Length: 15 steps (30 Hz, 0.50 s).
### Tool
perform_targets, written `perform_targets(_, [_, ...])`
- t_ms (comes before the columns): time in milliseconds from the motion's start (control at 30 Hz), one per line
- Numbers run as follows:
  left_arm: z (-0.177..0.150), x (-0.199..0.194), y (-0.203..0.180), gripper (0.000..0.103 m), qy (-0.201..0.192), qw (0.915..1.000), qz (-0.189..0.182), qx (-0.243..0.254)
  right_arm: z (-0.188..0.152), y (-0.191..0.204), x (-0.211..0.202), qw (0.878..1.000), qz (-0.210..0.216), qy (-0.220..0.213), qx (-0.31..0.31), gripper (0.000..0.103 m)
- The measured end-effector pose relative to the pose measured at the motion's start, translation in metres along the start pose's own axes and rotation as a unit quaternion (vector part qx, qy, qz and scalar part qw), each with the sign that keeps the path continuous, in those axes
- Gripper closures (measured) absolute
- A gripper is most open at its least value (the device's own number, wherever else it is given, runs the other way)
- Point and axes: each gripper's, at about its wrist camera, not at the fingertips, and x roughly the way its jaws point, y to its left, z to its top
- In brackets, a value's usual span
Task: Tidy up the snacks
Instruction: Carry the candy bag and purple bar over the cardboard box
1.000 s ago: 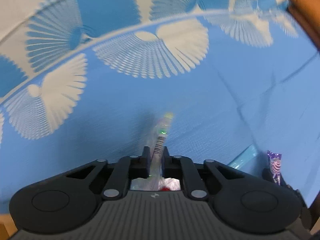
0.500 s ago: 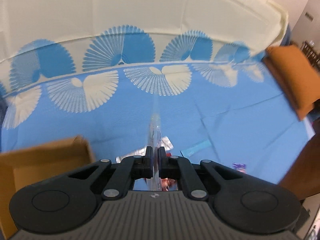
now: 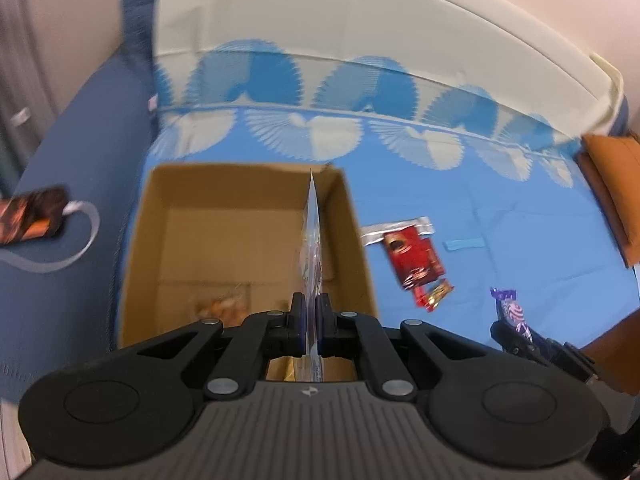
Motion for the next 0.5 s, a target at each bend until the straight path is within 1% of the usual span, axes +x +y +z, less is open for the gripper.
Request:
perform_targets(100, [-0.017,-0.009,0.021,0.098,-0.001,0.9997,0.003,-0.023,-0.001,0.018,-0.007,1.000,0.017,0.013,-0.012,0.077])
perform_targets(200, [-0.032,-0.016,0.038,0.098,-0.002,0.9991,0.000,-0.042,-0.003,0.036,-0.014,0.999,0.024,0.016,-0.027,0.077])
perform_targets(300, [-0.041,-0.019,0.052,0.098,-0.004,0.9985,-0.004,-0.055,-0.004,0.054,-0.021,0.998,0.030,0.015,-0.047,0.077])
perform_targets(333, [-0.043,-0.020,0.055,0.098,-0.005,0.9984,-0.003,-0.057,-0.004,0.054,-0.021,0.998,0.030,0.015,-0.047,0.077])
perform_targets(400, [-0.046,-0.023,0.062,0.098,-0.011,0.9980,0.000,-0.062,-0.002,0.070,-0.026,0.997,0.037,0.012,-0.064,0.077])
perform_targets(467, [-0.048,-0.025,0.066,0.098,-0.016,0.9978,0.000,-0.064,-0.002,0.074,-0.028,0.997,0.039,0.011,-0.069,0.077])
perform_targets(500, [-0.048,-0.026,0.069,0.098,-0.018,0.9976,-0.001,-0.067,-0.001,0.083,-0.029,0.996,0.043,0.012,-0.078,0.077])
